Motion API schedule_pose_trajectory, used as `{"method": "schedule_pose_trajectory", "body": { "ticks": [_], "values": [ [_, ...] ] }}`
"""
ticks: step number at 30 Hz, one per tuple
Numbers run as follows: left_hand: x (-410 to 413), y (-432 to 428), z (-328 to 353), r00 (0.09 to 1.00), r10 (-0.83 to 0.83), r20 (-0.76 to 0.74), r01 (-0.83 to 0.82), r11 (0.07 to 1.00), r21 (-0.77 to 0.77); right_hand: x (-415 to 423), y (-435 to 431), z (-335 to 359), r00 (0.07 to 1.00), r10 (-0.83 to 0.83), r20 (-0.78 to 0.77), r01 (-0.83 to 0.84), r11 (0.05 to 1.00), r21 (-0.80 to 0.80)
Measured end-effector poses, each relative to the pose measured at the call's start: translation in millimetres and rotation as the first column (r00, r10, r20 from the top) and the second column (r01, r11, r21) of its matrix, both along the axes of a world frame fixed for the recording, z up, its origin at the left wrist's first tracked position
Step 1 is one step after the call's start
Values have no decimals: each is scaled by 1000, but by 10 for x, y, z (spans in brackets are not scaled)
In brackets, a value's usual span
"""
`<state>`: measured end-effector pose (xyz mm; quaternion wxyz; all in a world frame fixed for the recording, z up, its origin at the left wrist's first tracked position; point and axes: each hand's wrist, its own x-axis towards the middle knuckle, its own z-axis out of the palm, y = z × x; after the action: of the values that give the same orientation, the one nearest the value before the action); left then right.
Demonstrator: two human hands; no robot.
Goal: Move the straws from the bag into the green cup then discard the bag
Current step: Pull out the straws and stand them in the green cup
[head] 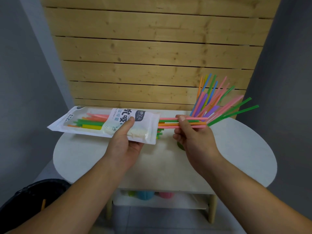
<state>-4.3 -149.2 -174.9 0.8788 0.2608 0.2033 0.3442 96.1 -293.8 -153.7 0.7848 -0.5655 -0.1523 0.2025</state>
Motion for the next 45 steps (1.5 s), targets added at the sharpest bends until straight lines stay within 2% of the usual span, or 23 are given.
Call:
{"method": "schedule_pose_trajectory", "body": {
  "ticks": [6, 12, 16, 21, 28, 34, 36, 40, 45],
  "values": [
    [0, 9, -2, 1000, 7, 13, -6, 999, -53, 85, -132, 60, 998, -23, 54, 23, 1000, 13],
    [-2, 47, -8, 1000, 27, 12, -26, 996, -83, 196, -195, 77, 995, 80, -66, -69, 986, 152],
    [-7, 68, -22, 999, 37, 6, -37, 996, -77, 283, -238, 91, 996, 78, -45, -69, 982, 176],
    [-25, 131, -18, 998, 68, -10, -69, 994, -85, 425, -386, 136, 1000, -8, 17, 5, 986, 169],
    [-39, 160, -47, 995, 88, -38, -91, 992, -90, 663, -657, 194, 954, -245, 171, 226, 966, 126],
    [-17, 130, -68, 995, 90, -48, -95, 990, -100, 813, -903, 207, 944, -303, 132, 288, 950, 119],
    [-5, 110, -76, 995, 86, -45, -90, 990, -105, 842, -993, 215, 920, -357, 161, 343, 933, 110],
    [28, 73, -90, 996, 69, -51, -73, 993, -89, 883, -1146, 262, 835, -451, 315, 456, 888, 61],
    [54, 48, -95, 996, 55, -64, -60, 995, -75, 902, -1228, 305, 777, -466, 422, 510, 860, 12]
  ]
}}
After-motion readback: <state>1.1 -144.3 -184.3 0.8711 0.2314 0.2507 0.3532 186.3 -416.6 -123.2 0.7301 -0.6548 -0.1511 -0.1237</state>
